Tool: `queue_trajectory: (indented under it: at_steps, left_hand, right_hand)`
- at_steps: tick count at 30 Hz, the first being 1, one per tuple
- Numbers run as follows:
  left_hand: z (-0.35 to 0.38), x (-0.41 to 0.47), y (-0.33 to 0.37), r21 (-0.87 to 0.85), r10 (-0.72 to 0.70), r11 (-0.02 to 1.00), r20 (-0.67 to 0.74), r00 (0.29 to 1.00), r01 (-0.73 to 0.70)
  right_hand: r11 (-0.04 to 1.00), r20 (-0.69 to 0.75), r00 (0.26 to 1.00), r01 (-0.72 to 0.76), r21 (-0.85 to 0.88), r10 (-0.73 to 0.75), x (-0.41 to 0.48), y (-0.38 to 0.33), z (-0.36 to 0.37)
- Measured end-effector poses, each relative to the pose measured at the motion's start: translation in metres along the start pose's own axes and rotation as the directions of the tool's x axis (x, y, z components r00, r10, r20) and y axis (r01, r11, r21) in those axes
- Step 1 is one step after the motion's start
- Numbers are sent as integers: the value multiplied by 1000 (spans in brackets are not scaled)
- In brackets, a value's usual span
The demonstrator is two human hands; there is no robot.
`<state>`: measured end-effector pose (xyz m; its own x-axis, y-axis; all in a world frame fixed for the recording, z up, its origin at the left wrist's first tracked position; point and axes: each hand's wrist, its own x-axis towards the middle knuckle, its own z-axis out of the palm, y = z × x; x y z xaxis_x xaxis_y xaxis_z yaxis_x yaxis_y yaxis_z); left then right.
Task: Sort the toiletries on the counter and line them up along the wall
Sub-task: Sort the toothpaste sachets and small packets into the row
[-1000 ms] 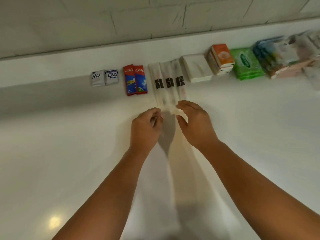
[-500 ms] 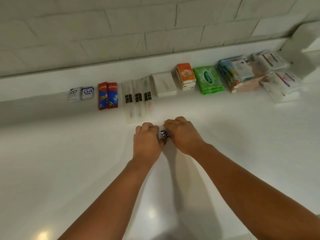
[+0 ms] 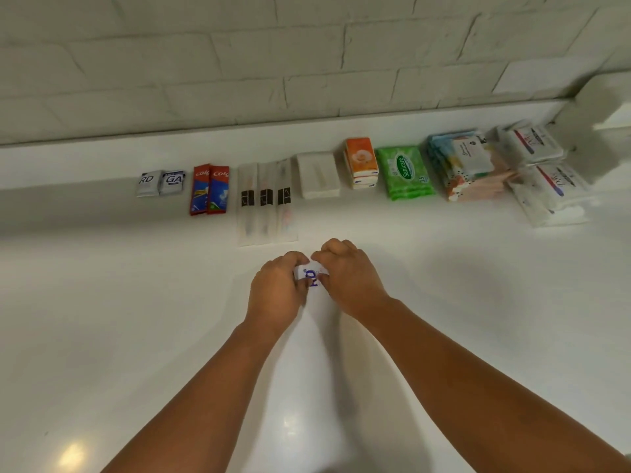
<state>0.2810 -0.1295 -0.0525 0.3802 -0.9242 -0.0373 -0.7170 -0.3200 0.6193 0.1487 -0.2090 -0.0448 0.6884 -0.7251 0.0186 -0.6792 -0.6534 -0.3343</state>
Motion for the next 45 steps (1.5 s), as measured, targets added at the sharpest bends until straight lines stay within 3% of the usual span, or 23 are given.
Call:
queue_trajectory:
  at_steps: [6, 10, 15, 18, 26, 28, 30, 35, 38, 45]
  left_hand:
    - [-19, -5, 9, -266, -37, 964, -66, 997, 18]
    - [-38, -3, 6, -387, -97, 920, -91, 991, 55]
    - [-65, 2, -18, -498, -171, 864, -137, 976, 82]
    - [-82, 7, -51, -541, -228, 831, -121, 966, 129]
    - [-138, 45, -128, -693, -375, 683, -63, 925, 230]
    - [-153, 64, -145, -690, -390, 680, -57, 919, 246]
    - [-165, 84, -160, -699, -402, 666, -40, 915, 262]
    - [-178, 132, -190, -744, -448, 591, 20, 894, 313]
    - [-177, 153, -199, -767, -474, 544, 53, 879, 340]
    - [-168, 179, -208, -825, -529, 444, 75, 845, 351]
  right_hand:
    - [998, -70, 997, -13, 61, 17, -2, 1, -4]
    - [954, -63, 992, -85, 287, 107, 3, -11, -1]
    - [805, 23, 969, -216, 553, 244, 24, -47, 4]
    - [664, 122, 952, -285, 691, 282, 44, -79, 7]
    - [454, 208, 913, -360, 815, 350, 124, -157, 28]
    - [536, 131, 929, -310, 785, 346, 152, -171, 38]
    - [707, -13, 951, -219, 672, 308, 180, -180, 47]
    - [979, -249, 966, -19, 203, 70, 228, -191, 60]
    - [998, -294, 953, 70, -6, -69, 251, -187, 68]
    - [982, -216, 966, 112, -151, -143, 286, -191, 79]
